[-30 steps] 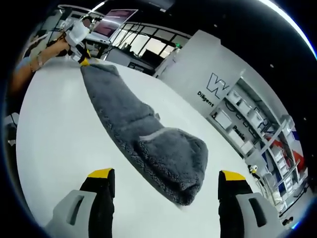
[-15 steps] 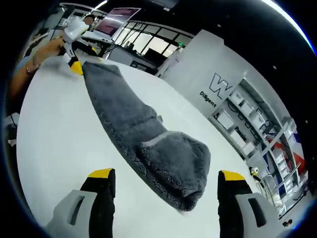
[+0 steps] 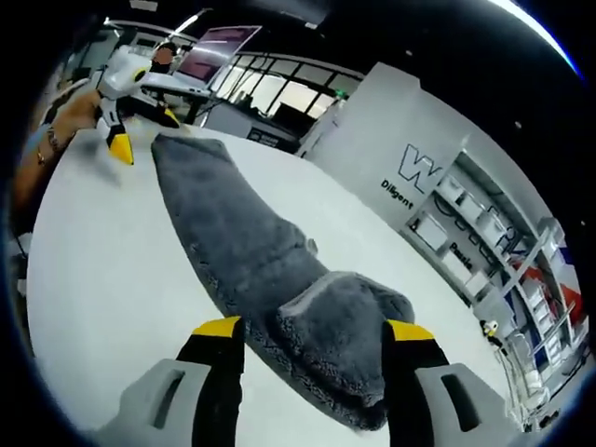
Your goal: Open the folded towel by lifting each exposed corner and separating the folded layers until the towel lies flat within the target outline without major curled edges
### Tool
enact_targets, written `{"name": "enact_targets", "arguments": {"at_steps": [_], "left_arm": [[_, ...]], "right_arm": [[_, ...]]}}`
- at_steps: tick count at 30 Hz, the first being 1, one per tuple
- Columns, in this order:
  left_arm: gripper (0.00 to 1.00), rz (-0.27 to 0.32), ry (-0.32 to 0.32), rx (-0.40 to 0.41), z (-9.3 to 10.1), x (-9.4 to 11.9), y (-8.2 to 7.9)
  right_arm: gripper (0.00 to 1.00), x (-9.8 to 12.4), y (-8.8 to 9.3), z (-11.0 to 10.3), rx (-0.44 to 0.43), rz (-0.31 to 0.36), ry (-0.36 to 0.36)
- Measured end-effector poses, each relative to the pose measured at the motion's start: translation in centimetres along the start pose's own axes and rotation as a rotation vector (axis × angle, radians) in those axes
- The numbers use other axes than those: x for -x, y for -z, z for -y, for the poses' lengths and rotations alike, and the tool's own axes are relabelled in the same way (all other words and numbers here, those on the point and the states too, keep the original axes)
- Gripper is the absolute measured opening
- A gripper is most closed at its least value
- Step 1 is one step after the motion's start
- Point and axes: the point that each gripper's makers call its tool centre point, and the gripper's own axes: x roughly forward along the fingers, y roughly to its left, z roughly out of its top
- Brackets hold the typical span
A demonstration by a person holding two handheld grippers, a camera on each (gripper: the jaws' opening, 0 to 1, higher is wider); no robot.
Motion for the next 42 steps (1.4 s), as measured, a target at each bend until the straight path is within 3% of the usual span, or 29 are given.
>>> {"name": "enact_targets", "arguments": {"at_steps": [3, 7, 12, 19, 24, 26, 32, 42], "left_arm": [[0.99, 0.003, 0.029, 0.013, 0.9, 0.3, -0.1], [0.99, 0.026, 0.047, 0.013, 1.6, 0.9, -0.6], [0.99, 0.048, 0.026, 0.007, 1.3, 1.7, -1.1], [0.99, 0.055, 0.028, 0.006, 1.5, 2.0, -1.2], [0.99, 0.054, 0.03, 0.008, 1.6, 2.0, -1.2], [0.99, 0.051, 0.029, 0.008, 1.6, 1.9, -1.1], [0.99, 0.037, 0.026, 0.013, 1.6, 1.6, -0.8], [0.99, 0.023, 0.017, 0.005, 1.5, 1.4, -0.8]], "right_arm": [[0.37, -1.0, -0.1, -0.2, 0.047, -0.02, 0.017], [0.29, -1.9, -0.2, -1.1, 0.019, -0.035, -0.028], [0.18, -2.9, -0.2, -1.8, 0.017, -0.043, -0.044], [0.06, -3.9, 0.9, -3.2, 0.03, -0.079, -0.084], [0.02, -3.6, 0.7, -2.5, 0.054, -0.066, -0.059], [0.01, -3.4, 0.4, -2.0, 0.051, -0.054, -0.047], [0.01, -1.6, 0.1, 2.9, 0.003, -0.017, 0.115], [0.01, 2.2, 1.9, 10.8, -0.099, -0.013, 0.351]]}}
